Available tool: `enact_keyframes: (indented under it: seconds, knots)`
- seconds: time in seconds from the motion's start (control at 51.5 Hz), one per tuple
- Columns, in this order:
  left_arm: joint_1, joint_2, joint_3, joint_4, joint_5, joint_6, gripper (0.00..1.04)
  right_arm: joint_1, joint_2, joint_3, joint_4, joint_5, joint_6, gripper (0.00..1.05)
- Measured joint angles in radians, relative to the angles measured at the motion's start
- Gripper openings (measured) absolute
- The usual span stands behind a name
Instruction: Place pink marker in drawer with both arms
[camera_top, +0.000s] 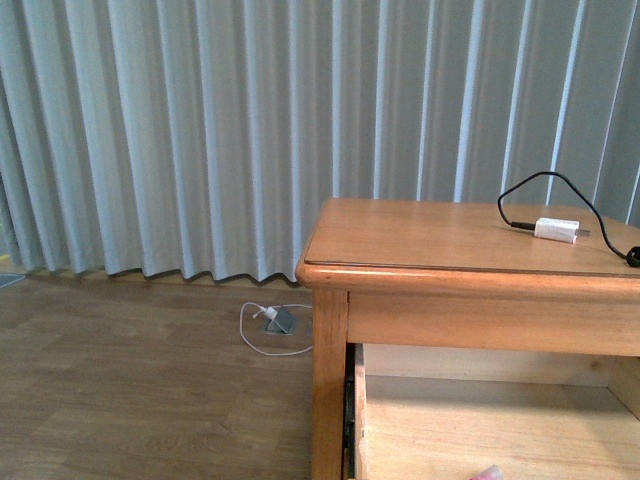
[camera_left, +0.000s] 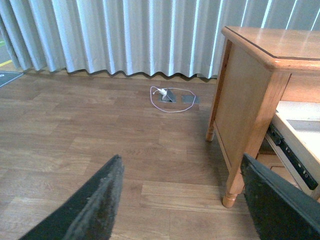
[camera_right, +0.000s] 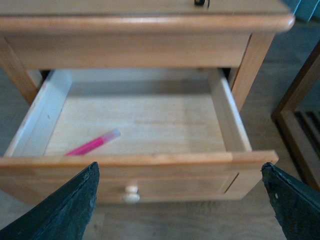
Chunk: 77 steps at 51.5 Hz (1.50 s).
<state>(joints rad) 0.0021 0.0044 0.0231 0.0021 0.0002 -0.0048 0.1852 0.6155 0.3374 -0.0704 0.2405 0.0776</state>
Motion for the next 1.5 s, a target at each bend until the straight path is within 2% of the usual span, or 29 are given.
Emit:
enact_keyframes:
  seconds: [0.175, 0.311, 0.408, 0.544, 0.66, 0.796, 1.262, 1.495]
  knots:
    - [0.0, 0.0, 0.0, 0.0, 0.0, 0.0, 1.0, 0.005, 0.07, 0.002, -0.104, -0.078, 0.026, 0.96]
    - [0.0, 0.0, 0.0, 0.0, 0.0, 0.0, 0.99, -0.058, 0.16, 0.036, -0.136, -0.184, 0.035, 0.96]
    - [0.0, 0.0, 0.0, 0.0, 0.0, 0.0, 0.99, -0.129, 0.278, 0.06, -0.097, -0.254, 0.022, 0.96]
    - [0.0, 0.0, 0.0, 0.0, 0.0, 0.0, 0.99, -0.204, 0.475, 0.081, 0.019, -0.267, -0.007, 0.96]
    - [0.0, 0.0, 0.0, 0.0, 0.0, 0.0, 0.99, -0.235, 0.63, 0.093, 0.127, -0.257, -0.035, 0.96]
    - [0.0, 0.0, 0.0, 0.0, 0.0, 0.0, 0.99, -0.241, 0.785, 0.114, 0.251, -0.238, -0.049, 0.96]
    - [0.0, 0.0, 0.0, 0.0, 0.0, 0.0, 0.99, -0.212, 1.089, 0.26, 0.541, -0.191, -0.051, 0.96]
    - [0.0, 0.0, 0.0, 0.0, 0.0, 0.0, 0.99, -0.19, 1.218, 0.37, 0.626, -0.162, -0.051, 0.96]
